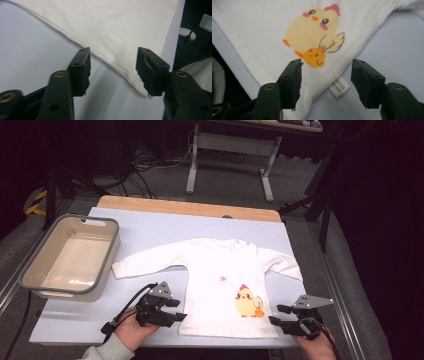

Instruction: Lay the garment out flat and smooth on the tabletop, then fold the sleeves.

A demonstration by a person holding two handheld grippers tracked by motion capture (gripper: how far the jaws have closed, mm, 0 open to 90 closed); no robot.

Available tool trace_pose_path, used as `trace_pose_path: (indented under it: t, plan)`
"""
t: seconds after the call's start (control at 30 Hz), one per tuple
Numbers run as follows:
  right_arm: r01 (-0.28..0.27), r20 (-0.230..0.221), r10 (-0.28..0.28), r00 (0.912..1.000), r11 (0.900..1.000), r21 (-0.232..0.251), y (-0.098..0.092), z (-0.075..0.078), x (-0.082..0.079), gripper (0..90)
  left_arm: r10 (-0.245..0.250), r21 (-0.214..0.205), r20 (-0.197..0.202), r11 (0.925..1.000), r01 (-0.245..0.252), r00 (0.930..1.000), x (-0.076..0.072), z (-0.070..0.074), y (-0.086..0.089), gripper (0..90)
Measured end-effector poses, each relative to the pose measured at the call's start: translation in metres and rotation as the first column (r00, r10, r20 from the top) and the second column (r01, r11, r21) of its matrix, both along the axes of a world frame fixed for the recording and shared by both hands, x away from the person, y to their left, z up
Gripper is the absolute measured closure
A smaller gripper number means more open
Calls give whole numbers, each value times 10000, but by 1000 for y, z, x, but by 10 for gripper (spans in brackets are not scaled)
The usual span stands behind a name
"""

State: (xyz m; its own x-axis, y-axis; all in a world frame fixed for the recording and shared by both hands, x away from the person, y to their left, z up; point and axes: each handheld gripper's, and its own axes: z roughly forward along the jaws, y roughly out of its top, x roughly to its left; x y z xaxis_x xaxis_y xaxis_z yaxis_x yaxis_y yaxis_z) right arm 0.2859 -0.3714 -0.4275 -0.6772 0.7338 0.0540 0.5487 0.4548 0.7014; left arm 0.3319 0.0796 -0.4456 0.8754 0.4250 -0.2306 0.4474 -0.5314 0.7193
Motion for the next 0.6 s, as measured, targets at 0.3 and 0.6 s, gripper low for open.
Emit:
trace_pose_path:
  t: [0.3,0.6]
  plan:
    - [44,456,-96,9989,9936,1124,-3,5,14,322,561,-408,665,9977,-535,9962,11,12,11,249]
    - [-248,594,171,9981,9909,1326,1,2,26,231,893,-656,1120,9944,-823,9897,20,20,18,158]
